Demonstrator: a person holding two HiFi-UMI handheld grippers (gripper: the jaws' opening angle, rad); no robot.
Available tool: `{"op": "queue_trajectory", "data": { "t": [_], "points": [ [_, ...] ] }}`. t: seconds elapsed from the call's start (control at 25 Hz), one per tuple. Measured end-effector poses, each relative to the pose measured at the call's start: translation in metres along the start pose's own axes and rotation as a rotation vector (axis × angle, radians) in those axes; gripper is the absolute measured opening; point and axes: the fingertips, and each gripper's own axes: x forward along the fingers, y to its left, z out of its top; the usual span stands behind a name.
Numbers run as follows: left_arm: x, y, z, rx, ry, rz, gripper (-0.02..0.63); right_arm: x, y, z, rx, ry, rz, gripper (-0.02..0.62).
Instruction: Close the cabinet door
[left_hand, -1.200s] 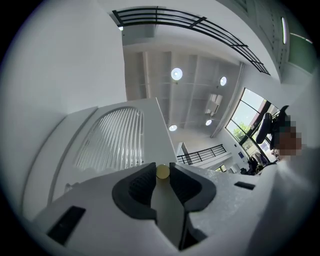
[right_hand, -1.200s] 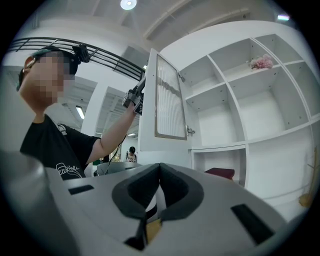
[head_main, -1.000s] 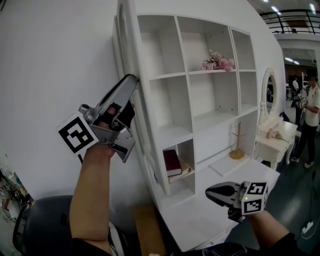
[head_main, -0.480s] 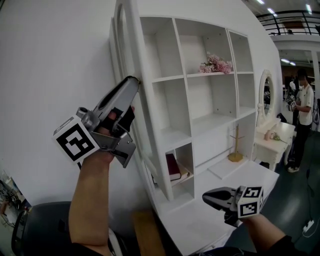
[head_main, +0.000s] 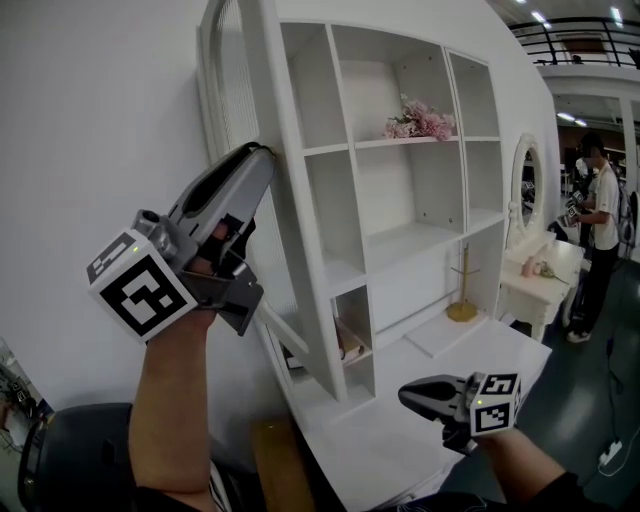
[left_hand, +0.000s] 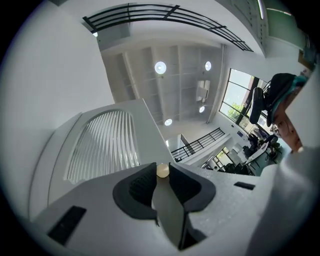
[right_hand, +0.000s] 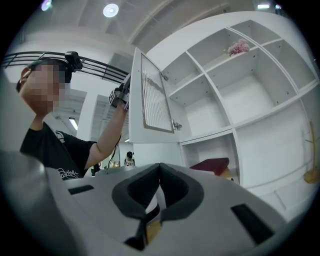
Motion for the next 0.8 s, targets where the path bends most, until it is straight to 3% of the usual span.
{"op": "queue_trajectory", "data": {
  "t": [0.36,0.8],
  "points": [
    [0.05,0.002,-0.035,0.255,0.081,0.105,0.078,-0.028,-0.046,0.038,-0.027,-0.05,0.019,0.003],
    [0.107,0.021,-0.085,0.447,0.194,0.208,0.077,-0.047,-0.089,0.046,-0.044,-0.052,0.034,0.003]
  ]
}}
